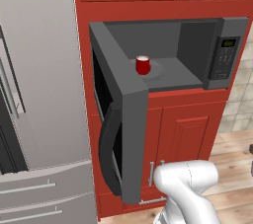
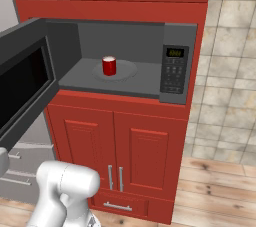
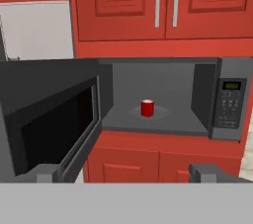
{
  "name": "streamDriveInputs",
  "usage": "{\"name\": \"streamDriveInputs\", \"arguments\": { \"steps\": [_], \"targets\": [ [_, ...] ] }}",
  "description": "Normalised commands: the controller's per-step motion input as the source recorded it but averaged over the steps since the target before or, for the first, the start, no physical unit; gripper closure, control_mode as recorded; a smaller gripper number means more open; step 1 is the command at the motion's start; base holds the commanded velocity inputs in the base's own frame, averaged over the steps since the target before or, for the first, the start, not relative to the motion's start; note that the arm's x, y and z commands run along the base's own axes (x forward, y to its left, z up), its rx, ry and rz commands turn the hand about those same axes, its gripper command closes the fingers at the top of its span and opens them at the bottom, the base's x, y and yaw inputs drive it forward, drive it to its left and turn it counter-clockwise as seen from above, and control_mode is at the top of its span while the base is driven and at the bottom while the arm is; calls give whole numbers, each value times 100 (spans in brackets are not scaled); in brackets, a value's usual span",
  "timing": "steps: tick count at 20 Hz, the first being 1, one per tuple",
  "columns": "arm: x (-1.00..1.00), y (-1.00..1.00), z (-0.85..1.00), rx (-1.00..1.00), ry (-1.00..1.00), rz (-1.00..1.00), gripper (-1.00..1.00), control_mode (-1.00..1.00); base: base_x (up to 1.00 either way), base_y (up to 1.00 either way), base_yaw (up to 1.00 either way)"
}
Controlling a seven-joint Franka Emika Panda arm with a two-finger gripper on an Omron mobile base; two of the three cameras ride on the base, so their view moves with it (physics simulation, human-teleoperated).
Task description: Pick the mug from the counter and place it inside the microwave. Then close the microwave.
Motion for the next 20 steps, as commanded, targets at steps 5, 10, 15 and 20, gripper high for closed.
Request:
{"name": "streamDriveInputs", "arguments": {
  "steps": [5,10,15,20],
  "targets": [
    [-32,26,0,0,-14,0,-100,-100,0,0,0],
    [-34,39,0,0,-12,0,-100,-100,0,0,0],
    [-3,59,0,0,-2,-2,-100,-100,0,0,0],
    [0,66,0,-1,0,-7,-100,-100,0,0,0]
  ]
}}
